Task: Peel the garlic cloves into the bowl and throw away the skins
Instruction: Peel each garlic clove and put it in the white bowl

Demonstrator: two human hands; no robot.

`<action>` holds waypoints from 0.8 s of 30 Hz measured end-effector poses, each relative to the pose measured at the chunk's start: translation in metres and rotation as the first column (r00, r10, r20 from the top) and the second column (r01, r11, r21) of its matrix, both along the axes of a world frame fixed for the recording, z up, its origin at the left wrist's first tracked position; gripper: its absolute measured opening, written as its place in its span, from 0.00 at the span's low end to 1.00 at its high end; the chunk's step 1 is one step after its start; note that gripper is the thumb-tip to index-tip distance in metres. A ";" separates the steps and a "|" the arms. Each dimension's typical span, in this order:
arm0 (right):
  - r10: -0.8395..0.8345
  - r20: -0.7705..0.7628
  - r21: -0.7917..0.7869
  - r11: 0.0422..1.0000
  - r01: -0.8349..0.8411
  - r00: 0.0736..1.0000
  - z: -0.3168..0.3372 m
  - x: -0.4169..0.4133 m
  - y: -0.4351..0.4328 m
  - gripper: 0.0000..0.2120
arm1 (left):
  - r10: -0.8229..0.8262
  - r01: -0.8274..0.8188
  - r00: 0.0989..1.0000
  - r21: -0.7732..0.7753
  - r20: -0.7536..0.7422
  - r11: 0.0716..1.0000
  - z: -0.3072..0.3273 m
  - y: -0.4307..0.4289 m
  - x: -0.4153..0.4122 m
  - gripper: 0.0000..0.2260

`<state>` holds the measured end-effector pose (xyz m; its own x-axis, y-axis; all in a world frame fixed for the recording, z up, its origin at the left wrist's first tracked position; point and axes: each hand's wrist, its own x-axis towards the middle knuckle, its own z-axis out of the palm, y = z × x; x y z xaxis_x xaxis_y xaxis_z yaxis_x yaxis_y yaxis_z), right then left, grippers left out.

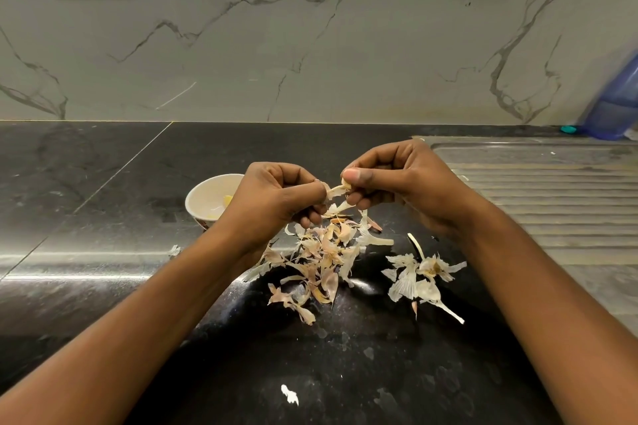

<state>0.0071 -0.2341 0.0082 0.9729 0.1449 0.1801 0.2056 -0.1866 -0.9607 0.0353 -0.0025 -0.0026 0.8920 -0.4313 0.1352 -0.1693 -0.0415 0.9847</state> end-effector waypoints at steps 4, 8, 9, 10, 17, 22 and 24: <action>-0.011 -0.010 0.024 1.000 0.011 1.000 0.001 0.000 0.000 0.08 | 0.016 -0.016 1.000 -0.007 -0.007 1.000 0.000 -0.001 0.000 0.06; -0.067 0.007 0.099 0.993 0.066 0.998 0.006 0.000 -0.006 0.11 | 0.037 -0.037 0.999 -0.026 -0.012 0.999 -0.001 0.001 0.003 0.06; -0.077 0.015 0.099 0.992 0.076 0.997 0.006 0.001 -0.006 0.11 | 0.033 -0.033 0.999 -0.030 -0.014 0.999 -0.002 0.001 0.003 0.05; -0.082 0.020 0.092 0.993 0.080 0.996 0.006 0.001 -0.006 0.11 | 0.021 -0.021 1.000 -0.031 -0.022 0.999 -0.002 0.001 0.002 0.04; -0.066 0.057 -0.047 0.997 0.069 0.996 -0.001 0.001 0.003 0.08 | -0.069 0.068 0.994 -0.018 -0.086 0.998 -0.003 -0.001 -0.001 0.12; -0.041 0.062 -0.079 0.996 0.046 0.997 -0.001 0.000 0.007 0.08 | -0.041 0.040 0.996 -0.020 -0.075 0.999 -0.005 -0.001 -0.001 0.08; -0.036 0.064 -0.082 0.996 0.041 0.997 0.000 0.000 0.007 0.08 | -0.031 0.030 0.997 -0.019 -0.068 0.999 -0.005 -0.001 -0.001 0.08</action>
<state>0.0068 -0.2270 0.0085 0.9654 0.1249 0.2291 0.2555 -0.2744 -0.9271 0.0343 -0.0039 -0.0075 0.8860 -0.4564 0.0823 -0.1027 -0.0200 0.9945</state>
